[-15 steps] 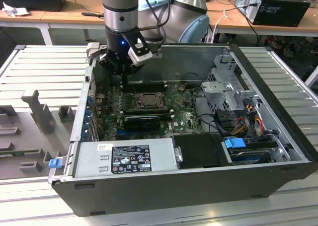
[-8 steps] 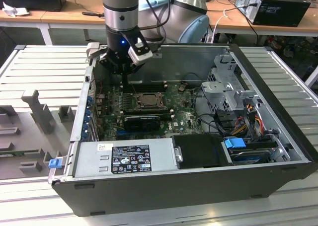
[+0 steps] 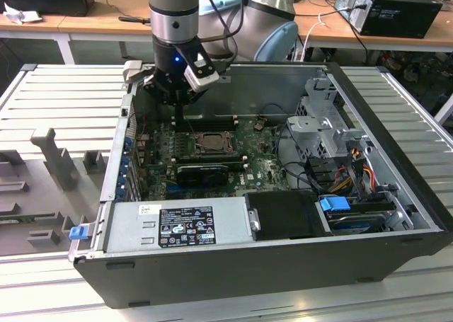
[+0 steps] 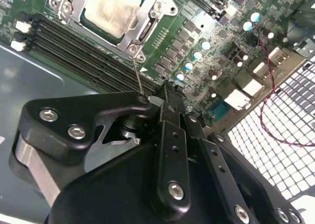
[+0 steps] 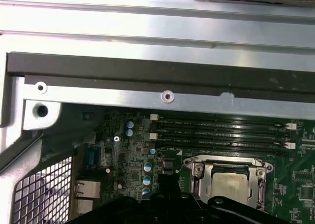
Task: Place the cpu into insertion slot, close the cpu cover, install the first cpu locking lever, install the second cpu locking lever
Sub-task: 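Install the first cpu locking lever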
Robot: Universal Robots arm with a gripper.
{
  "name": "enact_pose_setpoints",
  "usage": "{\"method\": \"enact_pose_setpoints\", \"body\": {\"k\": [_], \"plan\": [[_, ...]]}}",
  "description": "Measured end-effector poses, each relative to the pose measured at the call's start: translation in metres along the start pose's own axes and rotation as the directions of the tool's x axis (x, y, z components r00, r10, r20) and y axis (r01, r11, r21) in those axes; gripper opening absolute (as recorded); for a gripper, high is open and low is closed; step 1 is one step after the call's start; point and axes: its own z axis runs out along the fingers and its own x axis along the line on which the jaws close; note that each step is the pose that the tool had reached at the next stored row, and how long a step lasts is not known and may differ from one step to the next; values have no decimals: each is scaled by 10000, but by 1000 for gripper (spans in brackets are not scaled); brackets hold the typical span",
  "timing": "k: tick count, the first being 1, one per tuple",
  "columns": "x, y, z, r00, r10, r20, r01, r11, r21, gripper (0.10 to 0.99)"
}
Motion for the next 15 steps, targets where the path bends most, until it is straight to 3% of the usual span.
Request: {"method": "enact_pose_setpoints", "body": {"k": [4, 10, 15], "plan": [[42, 16, 2, 10000, 0, 0, 0, 10000, 1, 106], [36, 121, 9, 10000, 0, -1, 0, 10000, -1, 106], [-91, 124, 8, 10000, 0, -3, 0, 10000, 0, 106]]}}
